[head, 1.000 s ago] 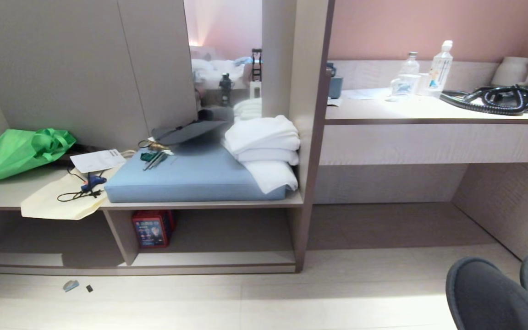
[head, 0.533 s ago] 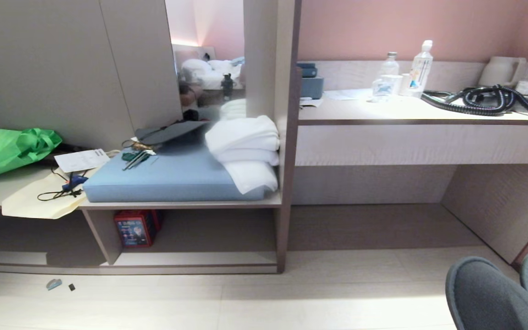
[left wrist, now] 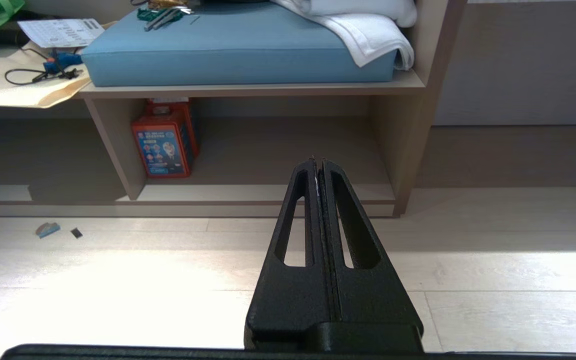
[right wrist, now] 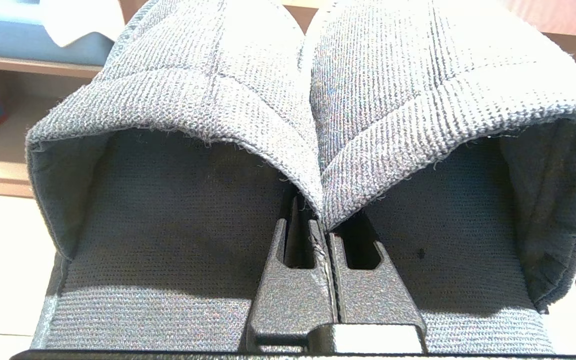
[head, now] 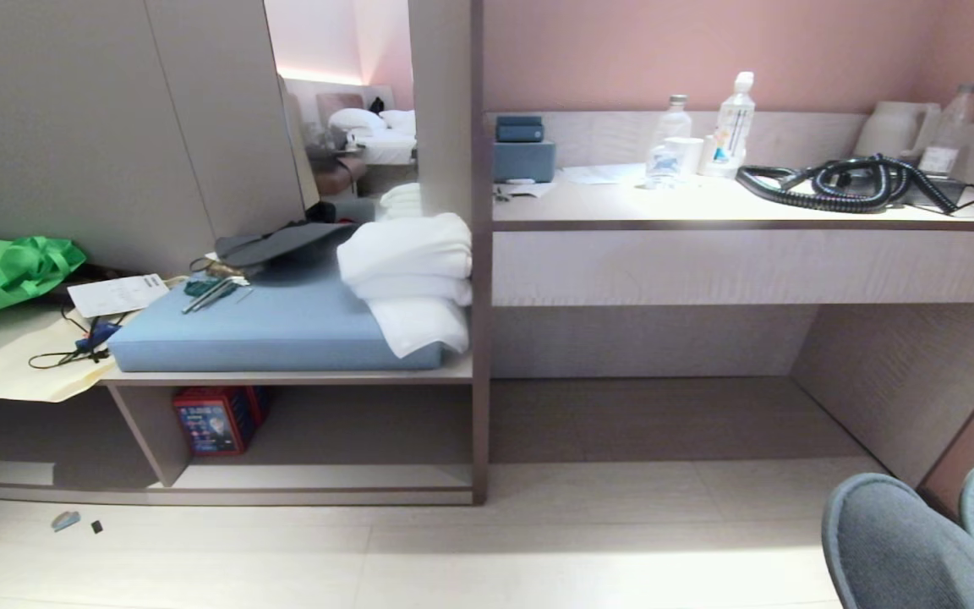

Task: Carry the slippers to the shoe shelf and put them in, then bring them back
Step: Place the slippers on the floor

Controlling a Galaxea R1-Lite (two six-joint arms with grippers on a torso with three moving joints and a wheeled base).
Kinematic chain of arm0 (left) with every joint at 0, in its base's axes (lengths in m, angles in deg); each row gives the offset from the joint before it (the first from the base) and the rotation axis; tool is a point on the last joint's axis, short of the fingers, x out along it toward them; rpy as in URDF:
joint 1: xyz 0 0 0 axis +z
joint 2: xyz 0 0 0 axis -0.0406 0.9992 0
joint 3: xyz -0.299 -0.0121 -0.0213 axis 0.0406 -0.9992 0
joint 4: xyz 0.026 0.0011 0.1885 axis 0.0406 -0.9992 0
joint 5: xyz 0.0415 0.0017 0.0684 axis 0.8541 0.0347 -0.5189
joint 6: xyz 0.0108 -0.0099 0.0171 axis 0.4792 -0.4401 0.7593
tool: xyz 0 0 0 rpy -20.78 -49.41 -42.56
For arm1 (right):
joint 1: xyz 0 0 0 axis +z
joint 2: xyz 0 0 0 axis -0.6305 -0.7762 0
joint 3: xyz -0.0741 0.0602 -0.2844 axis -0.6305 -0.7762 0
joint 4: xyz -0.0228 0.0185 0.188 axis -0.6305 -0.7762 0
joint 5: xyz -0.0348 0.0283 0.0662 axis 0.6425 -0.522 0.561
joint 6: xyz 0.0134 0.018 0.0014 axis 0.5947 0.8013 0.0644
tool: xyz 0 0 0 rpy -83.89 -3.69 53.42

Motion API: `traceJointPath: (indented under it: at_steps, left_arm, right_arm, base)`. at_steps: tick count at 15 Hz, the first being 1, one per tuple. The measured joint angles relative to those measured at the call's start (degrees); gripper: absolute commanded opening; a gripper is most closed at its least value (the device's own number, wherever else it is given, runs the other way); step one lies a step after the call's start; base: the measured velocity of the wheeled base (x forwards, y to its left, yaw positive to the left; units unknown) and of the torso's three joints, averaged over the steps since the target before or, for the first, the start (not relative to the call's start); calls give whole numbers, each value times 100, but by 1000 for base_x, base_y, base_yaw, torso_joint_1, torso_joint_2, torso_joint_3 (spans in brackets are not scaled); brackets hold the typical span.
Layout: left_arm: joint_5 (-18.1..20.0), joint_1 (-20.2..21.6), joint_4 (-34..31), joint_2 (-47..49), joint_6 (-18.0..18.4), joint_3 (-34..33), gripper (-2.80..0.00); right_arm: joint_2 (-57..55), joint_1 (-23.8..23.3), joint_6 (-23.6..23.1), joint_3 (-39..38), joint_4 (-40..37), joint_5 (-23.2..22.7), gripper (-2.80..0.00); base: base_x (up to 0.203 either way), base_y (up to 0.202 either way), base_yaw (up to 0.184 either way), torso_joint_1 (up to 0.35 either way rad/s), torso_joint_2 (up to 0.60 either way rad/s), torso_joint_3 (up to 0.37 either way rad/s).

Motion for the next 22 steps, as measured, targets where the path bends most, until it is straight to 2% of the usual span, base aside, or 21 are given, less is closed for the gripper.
traceJointPath:
  at_steps: [22]
  left_arm:
    - [0,-2,3,0,11,0,-280]
  right_arm:
    - [0,-2,1,0,0,-1,-280]
  base:
    - [0,-195,2,2,3,3]
